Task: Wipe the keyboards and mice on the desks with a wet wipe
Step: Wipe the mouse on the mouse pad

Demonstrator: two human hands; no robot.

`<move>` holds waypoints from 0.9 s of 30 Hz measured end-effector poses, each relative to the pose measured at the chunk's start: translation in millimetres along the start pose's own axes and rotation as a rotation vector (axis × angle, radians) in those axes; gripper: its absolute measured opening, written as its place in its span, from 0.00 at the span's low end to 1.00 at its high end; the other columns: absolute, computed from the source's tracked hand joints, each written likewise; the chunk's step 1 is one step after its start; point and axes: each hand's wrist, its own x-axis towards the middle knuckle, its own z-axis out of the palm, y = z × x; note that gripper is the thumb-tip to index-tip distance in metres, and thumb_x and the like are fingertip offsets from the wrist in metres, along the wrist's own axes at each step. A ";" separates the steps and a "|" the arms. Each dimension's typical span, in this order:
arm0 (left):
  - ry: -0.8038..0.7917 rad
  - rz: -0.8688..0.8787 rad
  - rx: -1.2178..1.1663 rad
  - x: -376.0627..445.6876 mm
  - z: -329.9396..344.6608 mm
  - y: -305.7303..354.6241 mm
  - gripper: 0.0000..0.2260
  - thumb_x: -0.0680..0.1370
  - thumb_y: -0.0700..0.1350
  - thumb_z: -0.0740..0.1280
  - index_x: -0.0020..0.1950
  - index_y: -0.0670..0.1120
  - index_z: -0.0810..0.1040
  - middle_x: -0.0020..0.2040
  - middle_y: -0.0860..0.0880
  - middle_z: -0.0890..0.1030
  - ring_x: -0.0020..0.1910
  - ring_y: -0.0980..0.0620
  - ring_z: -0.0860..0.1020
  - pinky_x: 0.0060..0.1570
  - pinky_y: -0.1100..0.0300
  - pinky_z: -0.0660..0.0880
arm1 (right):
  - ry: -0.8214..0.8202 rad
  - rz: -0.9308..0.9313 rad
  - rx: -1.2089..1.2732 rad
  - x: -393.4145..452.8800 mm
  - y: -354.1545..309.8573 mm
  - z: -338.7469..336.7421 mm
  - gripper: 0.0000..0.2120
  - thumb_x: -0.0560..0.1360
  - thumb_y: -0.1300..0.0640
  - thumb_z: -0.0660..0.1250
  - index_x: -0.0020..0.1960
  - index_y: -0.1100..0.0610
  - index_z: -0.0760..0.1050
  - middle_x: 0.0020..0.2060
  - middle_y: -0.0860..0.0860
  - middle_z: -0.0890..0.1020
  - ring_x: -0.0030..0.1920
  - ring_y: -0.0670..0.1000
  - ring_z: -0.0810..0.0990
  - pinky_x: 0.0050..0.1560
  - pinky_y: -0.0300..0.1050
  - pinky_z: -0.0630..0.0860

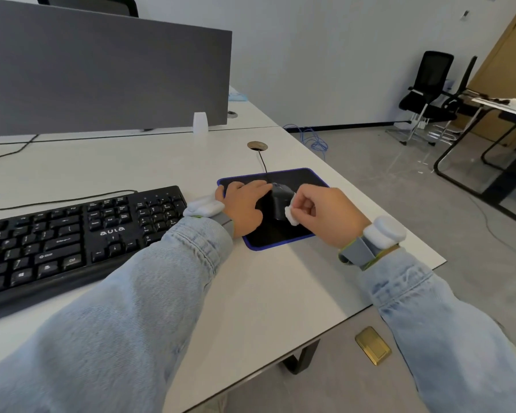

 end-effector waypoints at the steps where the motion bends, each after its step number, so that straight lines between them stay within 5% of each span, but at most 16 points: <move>1: 0.012 -0.001 -0.014 0.2 0.8 -0.7 0.32 0.77 0.36 0.60 0.79 0.56 0.64 0.78 0.58 0.63 0.77 0.46 0.58 0.77 0.45 0.41 | 0.032 -0.014 0.003 2.8 -4.1 -1.1 0.03 0.76 0.54 0.66 0.43 0.50 0.74 0.35 0.46 0.79 0.35 0.46 0.76 0.37 0.43 0.75; 7: 0.058 -0.002 -0.039 1.1 5.5 -0.3 0.33 0.74 0.33 0.57 0.76 0.57 0.68 0.73 0.57 0.72 0.72 0.45 0.65 0.75 0.44 0.49 | -0.006 -0.071 -0.181 14.6 -27.9 15.4 0.03 0.76 0.55 0.64 0.47 0.54 0.73 0.38 0.48 0.78 0.40 0.53 0.78 0.41 0.50 0.76; 10: 0.078 0.062 -0.043 0.5 4.5 -0.4 0.30 0.74 0.42 0.60 0.77 0.56 0.67 0.74 0.56 0.72 0.72 0.44 0.67 0.74 0.44 0.56 | -0.057 -0.055 -0.179 5.6 -20.3 10.2 0.02 0.75 0.55 0.65 0.45 0.52 0.76 0.38 0.48 0.79 0.40 0.50 0.77 0.43 0.49 0.76; 16: 0.020 0.265 0.041 0.3 6.5 4.8 0.31 0.73 0.54 0.67 0.77 0.58 0.67 0.75 0.52 0.70 0.71 0.43 0.69 0.70 0.42 0.66 | 0.275 0.217 -0.043 26.3 31.0 -18.6 0.05 0.76 0.55 0.67 0.42 0.53 0.78 0.37 0.47 0.80 0.39 0.49 0.77 0.42 0.43 0.74; 27: 0.055 0.176 0.203 2.9 4.9 9.5 0.27 0.82 0.48 0.65 0.80 0.56 0.62 0.79 0.50 0.63 0.73 0.42 0.67 0.70 0.48 0.68 | 0.019 0.184 -0.188 36.9 33.4 13.2 0.06 0.75 0.58 0.65 0.46 0.52 0.81 0.44 0.49 0.81 0.44 0.51 0.78 0.44 0.42 0.72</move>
